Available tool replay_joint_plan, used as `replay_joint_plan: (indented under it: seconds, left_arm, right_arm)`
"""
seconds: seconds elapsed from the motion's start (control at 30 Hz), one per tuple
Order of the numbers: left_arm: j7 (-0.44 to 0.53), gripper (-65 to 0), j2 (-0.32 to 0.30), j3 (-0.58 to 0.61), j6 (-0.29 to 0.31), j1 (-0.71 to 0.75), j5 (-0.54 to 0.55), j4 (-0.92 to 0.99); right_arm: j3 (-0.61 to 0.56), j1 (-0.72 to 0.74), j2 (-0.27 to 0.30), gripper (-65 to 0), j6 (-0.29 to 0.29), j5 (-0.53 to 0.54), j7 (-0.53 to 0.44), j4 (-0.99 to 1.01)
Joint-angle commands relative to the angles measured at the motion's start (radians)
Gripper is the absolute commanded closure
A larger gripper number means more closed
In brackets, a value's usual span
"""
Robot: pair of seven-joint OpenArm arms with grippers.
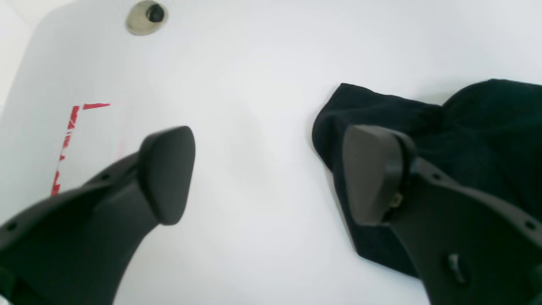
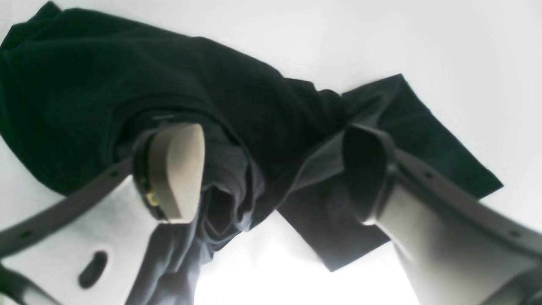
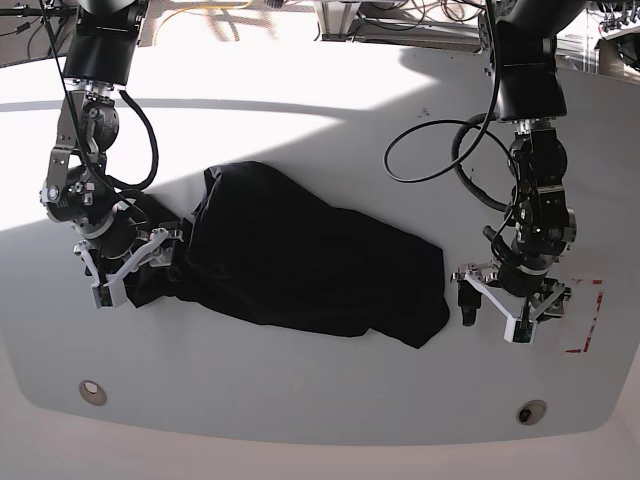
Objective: Fold the T-shirt properly
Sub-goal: 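Hold the stretched shirt with both grippers and adjust grip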
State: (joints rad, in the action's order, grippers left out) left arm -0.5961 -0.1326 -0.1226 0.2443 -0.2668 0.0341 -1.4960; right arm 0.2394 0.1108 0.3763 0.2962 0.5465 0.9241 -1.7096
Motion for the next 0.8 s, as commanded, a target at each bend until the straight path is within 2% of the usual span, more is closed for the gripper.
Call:
replay_joint_plan:
  seconds: [0.0,0.53,0.77]
  left_arm:
    - [0.023,-51.0,-0.005,-0.001,-0.003,-0.022,0.003,-0.018]
    - [0.026,-51.0,-0.009,-0.001,-0.003,-0.022,0.002,0.024]
    - [0.035,-51.0,-0.011,-0.001,-0.001,-0.018,0.002,0.038]
  right_arm:
    - [0.019,0.017,0.013,-49.8,0.007,0.01,-0.018,-0.008]
    - [0.019,-0.102,0.005,-49.6,0.01,0.011,-0.018,-0.027]
    - [0.018,-0.138,0.003,-49.6,0.01,0.011,-0.058,-0.019]
